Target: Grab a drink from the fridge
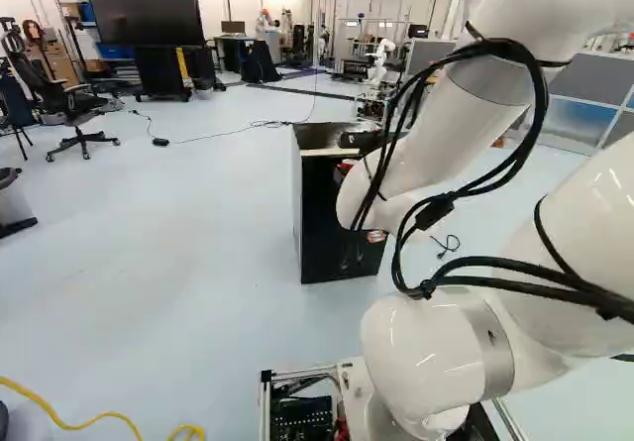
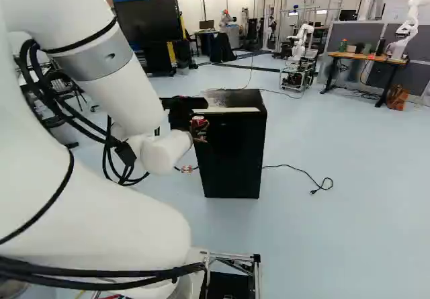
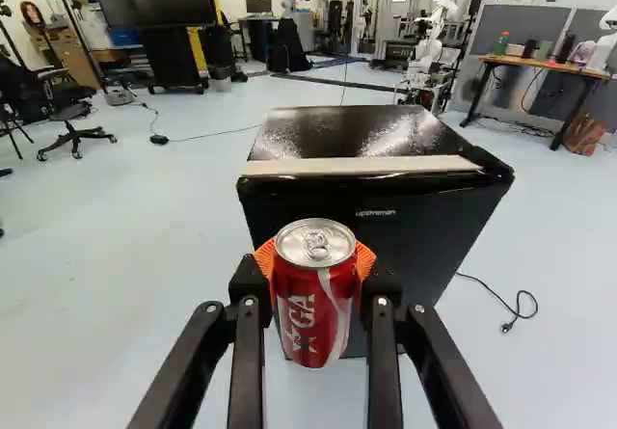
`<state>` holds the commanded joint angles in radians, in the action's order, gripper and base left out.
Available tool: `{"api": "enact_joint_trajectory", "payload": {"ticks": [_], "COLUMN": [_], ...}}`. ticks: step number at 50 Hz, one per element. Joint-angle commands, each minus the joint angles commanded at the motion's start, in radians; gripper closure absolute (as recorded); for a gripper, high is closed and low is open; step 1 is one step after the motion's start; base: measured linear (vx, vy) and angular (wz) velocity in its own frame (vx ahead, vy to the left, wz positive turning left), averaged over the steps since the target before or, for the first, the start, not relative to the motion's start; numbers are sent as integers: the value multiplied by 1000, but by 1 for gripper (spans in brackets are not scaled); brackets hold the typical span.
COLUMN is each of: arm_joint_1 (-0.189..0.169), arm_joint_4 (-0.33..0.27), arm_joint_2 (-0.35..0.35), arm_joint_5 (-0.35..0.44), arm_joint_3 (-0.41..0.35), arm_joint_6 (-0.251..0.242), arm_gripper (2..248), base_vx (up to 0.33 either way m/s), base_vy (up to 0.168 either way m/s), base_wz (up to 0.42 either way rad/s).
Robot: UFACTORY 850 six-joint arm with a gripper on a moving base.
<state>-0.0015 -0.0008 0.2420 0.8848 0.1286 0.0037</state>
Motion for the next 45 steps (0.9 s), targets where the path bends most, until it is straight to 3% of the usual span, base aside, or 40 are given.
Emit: {"api": "enact_joint_trajectory", "payload": {"ticks": [45], "arm_joint_1": [1], "arm_joint_4": [1], "arm_joint_2": [37], "arm_joint_5": [-12], "arm_joint_3": [-41], "arm_joint_6": [-4], "arm_gripper": [152], "base_vx": [0], "base_vy": [0], "base_wz": [0]}}
